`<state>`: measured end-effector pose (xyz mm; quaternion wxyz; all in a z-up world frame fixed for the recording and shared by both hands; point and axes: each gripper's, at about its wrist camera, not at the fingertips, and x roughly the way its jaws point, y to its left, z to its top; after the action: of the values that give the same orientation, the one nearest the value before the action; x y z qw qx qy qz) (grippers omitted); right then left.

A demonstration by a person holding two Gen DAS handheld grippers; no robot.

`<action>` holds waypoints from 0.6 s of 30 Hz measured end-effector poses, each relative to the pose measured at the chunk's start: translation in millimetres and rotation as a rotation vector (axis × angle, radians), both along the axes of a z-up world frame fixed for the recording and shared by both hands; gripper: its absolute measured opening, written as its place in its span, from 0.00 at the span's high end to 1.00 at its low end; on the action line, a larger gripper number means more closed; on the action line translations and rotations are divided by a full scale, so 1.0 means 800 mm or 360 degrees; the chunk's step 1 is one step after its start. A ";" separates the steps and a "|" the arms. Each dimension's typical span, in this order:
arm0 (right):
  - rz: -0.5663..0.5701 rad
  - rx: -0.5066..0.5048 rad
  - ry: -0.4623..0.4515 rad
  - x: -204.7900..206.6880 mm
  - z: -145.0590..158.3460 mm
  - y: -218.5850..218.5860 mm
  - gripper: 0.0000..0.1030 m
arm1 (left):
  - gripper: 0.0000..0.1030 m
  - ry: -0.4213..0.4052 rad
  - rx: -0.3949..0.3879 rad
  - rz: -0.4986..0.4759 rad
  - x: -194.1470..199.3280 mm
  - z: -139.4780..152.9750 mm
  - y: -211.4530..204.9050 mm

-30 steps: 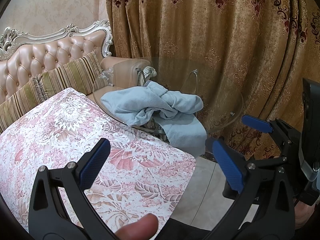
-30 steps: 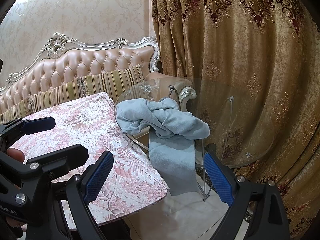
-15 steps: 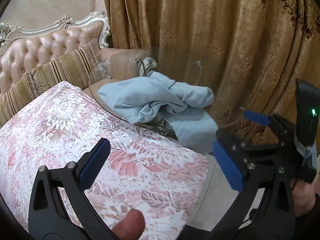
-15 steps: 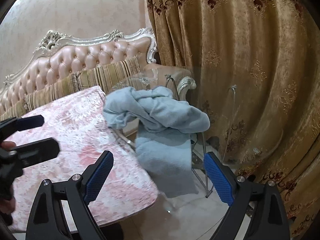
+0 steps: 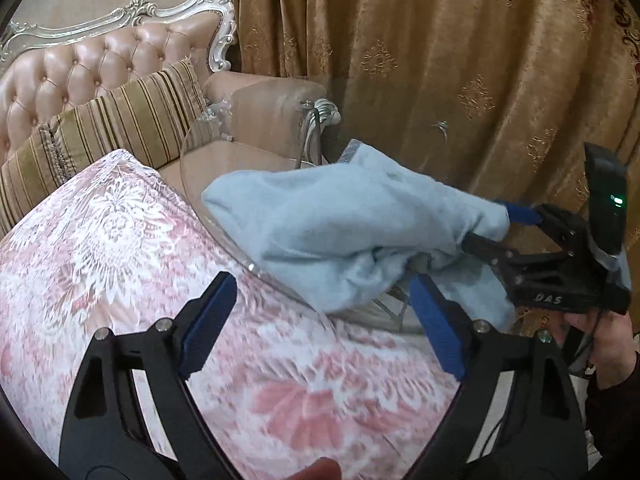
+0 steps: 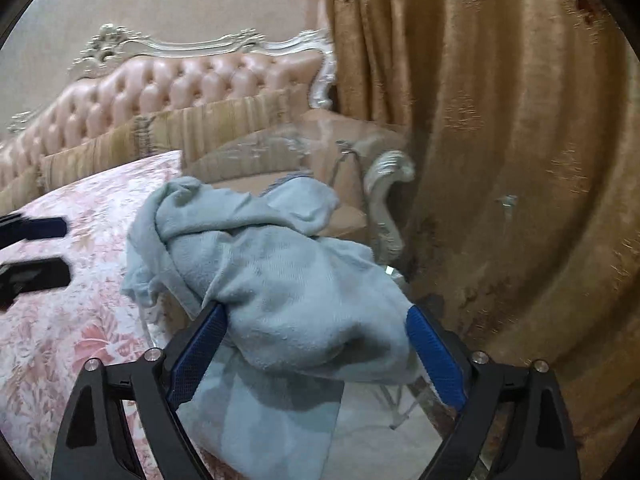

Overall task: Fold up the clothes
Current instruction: 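Grasp the light blue sweatshirt with the right gripper while the left gripper grasps it too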

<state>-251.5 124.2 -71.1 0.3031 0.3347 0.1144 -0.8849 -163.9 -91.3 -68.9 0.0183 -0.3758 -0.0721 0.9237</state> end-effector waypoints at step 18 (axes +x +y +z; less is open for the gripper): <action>0.0081 -0.0125 -0.0048 -0.023 0.036 0.018 0.65 | 0.77 -0.0125 -0.0063 -0.0380 -0.087 0.016 0.046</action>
<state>-270.2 139.0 -42.7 0.3401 0.3329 0.0835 -0.8755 -233.9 -54.7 -55.8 0.1180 -0.4179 -0.0094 0.9008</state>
